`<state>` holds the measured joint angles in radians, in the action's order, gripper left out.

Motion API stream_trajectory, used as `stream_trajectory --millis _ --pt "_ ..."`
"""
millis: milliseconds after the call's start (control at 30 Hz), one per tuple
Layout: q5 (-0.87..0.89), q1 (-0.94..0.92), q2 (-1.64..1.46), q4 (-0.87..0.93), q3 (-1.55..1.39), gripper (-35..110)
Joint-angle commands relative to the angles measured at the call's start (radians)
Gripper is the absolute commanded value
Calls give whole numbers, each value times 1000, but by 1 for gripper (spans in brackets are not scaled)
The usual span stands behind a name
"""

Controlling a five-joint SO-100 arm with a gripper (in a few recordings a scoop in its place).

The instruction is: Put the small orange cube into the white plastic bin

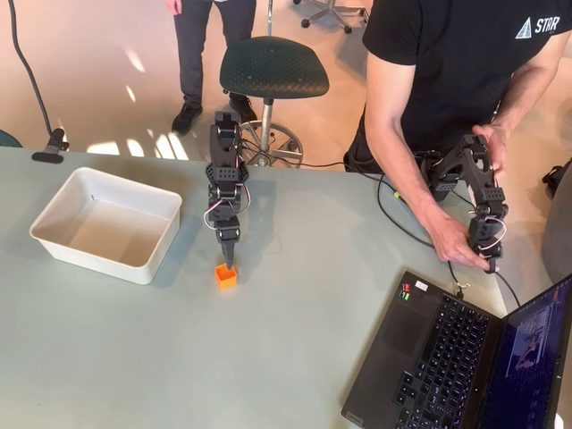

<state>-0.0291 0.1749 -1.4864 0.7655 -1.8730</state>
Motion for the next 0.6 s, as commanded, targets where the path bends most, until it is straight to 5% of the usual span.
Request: stream_trajectory --millis 0,567 --pt "-9 -6 11 5 74 43" --pt "-43 -2 272 382 453 48"
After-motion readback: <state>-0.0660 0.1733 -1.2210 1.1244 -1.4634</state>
